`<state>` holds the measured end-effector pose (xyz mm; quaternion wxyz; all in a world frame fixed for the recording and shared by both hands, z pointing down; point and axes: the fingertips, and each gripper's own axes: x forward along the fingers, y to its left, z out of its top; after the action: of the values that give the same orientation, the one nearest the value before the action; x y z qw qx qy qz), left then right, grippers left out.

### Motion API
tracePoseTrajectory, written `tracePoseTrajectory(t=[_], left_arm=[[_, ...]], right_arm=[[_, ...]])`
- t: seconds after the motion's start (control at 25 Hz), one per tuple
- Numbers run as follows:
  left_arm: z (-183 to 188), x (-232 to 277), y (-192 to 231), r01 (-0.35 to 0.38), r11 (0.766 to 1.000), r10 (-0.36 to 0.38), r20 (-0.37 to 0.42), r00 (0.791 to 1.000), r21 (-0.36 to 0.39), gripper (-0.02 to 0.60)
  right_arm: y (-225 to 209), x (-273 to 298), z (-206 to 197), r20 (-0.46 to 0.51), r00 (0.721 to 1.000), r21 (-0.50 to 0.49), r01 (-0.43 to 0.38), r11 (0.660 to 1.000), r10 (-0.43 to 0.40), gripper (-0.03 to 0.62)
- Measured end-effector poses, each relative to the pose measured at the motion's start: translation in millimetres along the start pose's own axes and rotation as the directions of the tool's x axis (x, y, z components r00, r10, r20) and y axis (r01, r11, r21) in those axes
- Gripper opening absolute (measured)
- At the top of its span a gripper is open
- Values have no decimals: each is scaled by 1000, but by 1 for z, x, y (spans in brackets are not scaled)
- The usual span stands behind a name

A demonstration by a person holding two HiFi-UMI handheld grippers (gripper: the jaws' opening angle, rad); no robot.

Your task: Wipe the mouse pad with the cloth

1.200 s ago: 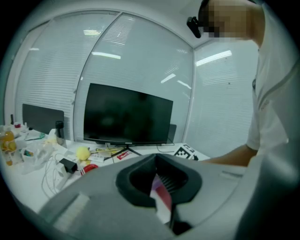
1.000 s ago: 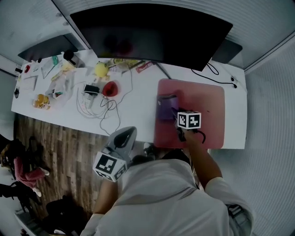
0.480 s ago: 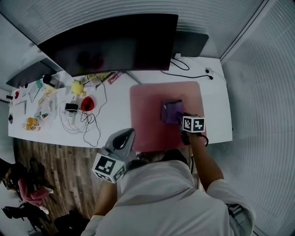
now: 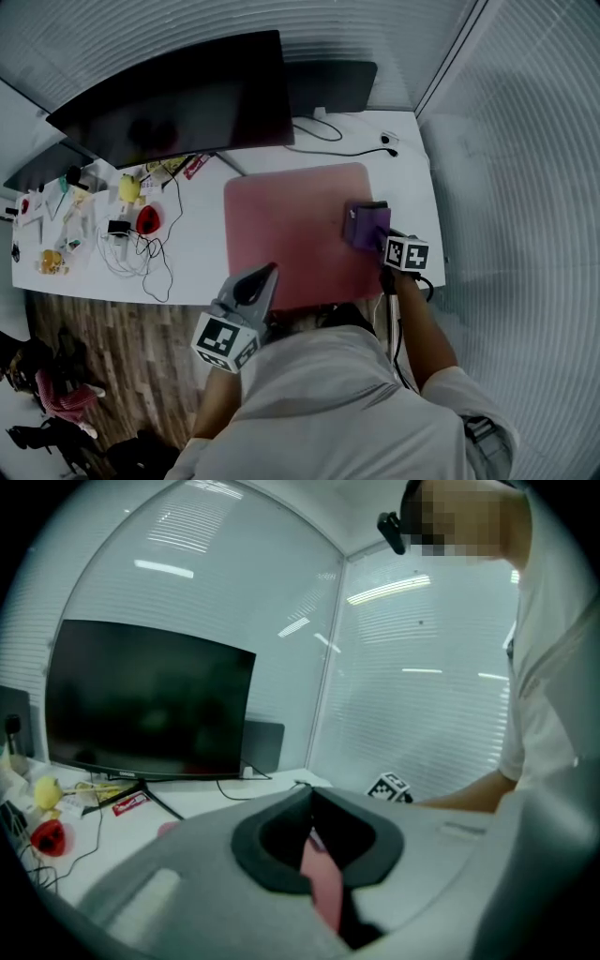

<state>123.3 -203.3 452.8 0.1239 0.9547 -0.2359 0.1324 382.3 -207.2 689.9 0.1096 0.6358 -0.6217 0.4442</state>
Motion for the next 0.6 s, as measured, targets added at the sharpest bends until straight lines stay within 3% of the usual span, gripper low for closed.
tracePoseTrajectory(t=[0.28,0.44,0.6], left_arm=[[1,5,-15,3,1000,-3,-3,1000,13,2],[4,0,-27,69,997,-69,15,997,30,2],[8,-24,-24,93,995,-94,24,995,39,2]], right_arm=[[-46,-33,-1,112,991,124,63,990,-77,54],[-25,-55,-1,189,980,145,31,989,-59,52],[28,-65,-1,229,973,125,-29,992,0,54]])
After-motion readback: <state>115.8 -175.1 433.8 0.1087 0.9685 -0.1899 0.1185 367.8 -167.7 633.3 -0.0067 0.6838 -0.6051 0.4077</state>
